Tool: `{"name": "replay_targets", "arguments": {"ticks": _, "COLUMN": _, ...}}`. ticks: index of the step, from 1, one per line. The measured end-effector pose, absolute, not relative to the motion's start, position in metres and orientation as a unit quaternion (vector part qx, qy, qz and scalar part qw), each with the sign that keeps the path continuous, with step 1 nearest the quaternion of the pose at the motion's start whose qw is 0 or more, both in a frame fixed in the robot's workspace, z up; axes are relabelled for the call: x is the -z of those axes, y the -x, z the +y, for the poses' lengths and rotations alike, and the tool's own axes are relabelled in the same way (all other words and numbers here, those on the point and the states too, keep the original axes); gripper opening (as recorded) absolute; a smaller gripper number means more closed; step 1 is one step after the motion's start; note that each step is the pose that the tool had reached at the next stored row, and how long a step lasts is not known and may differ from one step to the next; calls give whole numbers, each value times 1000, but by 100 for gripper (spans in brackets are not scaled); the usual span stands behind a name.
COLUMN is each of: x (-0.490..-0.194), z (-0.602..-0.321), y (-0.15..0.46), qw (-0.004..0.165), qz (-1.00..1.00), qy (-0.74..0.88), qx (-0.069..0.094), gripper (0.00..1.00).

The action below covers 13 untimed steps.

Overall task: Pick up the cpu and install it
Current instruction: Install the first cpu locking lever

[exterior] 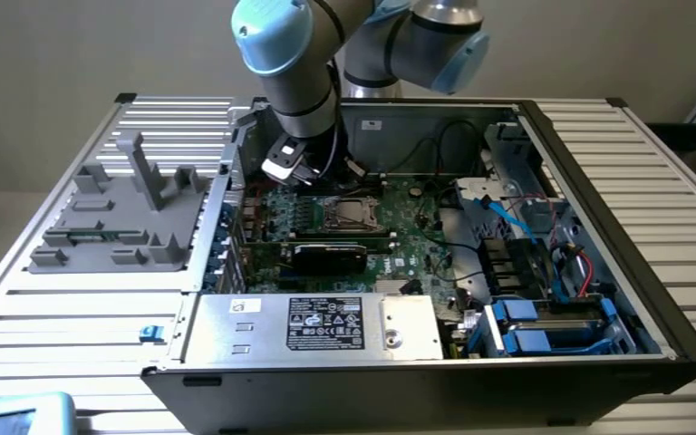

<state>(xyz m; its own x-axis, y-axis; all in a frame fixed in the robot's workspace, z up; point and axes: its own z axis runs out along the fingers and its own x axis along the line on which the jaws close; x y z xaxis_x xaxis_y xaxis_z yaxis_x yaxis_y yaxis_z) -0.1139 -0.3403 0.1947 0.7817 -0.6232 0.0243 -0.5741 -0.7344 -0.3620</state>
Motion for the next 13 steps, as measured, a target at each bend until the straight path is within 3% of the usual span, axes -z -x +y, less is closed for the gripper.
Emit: {"name": "replay_targets", "arguments": {"ticks": 13, "x": -193, "z": -340, "y": 105, "qw": 170, "qz": 325, "qy": 927, "qx": 73, "gripper": 11}}
